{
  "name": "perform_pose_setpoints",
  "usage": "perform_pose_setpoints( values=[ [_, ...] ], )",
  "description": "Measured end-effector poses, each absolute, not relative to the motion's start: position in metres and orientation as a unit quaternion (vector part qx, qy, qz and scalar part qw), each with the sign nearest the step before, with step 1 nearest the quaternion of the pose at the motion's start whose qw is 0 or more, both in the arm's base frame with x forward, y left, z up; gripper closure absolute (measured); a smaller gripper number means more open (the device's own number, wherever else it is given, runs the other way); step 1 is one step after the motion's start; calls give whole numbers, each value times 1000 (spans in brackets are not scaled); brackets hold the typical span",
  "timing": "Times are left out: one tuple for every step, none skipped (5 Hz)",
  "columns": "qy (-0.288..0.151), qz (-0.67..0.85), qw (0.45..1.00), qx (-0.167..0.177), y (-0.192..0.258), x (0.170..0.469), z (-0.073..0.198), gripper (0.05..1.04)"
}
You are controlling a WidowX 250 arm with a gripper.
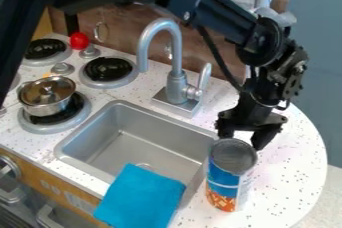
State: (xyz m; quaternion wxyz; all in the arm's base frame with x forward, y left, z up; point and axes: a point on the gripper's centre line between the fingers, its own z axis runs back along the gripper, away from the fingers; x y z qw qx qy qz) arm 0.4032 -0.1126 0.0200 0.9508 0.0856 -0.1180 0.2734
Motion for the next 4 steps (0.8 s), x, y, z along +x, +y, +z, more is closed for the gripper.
perform_pose_setpoints(
  values=[
    [-123,269,952,78,-113,398,27,82],
    [-119,261,955,80,-113,389,25,82],
    [-113,252,957,84,-112,383,21,82],
    [-123,247,958,75,-115,380,30,82]
  ],
)
